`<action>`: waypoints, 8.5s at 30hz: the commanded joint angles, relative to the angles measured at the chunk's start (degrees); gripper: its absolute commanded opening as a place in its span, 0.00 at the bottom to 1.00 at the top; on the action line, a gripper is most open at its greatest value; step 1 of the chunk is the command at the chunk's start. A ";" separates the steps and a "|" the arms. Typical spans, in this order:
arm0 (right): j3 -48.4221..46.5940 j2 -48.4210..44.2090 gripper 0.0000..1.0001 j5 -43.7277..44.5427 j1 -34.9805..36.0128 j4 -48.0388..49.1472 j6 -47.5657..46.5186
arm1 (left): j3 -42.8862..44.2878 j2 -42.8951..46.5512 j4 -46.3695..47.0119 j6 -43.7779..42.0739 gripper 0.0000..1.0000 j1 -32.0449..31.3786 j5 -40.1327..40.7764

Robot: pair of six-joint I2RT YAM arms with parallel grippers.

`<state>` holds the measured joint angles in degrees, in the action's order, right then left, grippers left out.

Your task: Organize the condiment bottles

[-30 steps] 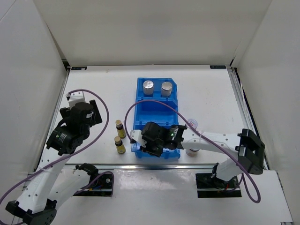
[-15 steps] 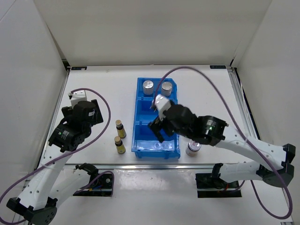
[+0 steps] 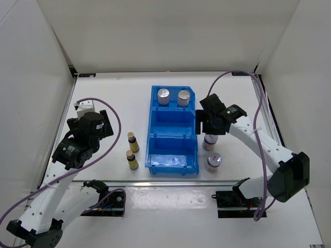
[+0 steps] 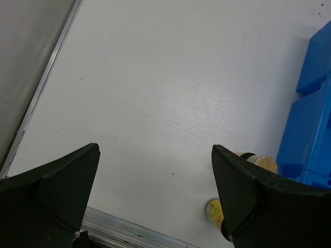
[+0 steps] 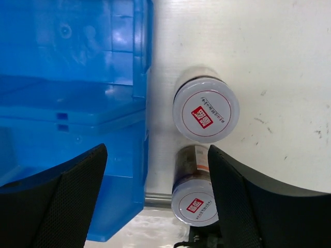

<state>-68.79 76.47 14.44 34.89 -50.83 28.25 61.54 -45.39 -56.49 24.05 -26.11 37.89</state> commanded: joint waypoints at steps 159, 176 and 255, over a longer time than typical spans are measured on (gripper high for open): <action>-53.37 39.80 0.00 -7.05 10.90 -5.77 4.71 | 0.07 -0.32 1.47 -0.14 1.00 -0.26 -1.59; -53.99 51.41 0.28 -8.99 10.90 -4.02 2.96 | 0.07 -0.84 2.00 -0.15 1.00 -0.26 -2.12; -13.65 -21.44 1.00 30.81 18.98 -30.02 8.65 | 40.40 -33.36 -5.39 0.29 0.11 -15.10 -25.06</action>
<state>-81.62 58.06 38.61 53.74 -75.35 31.59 97.54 -76.69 -61.95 23.24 -37.06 13.37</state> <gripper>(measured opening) 0.998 0.436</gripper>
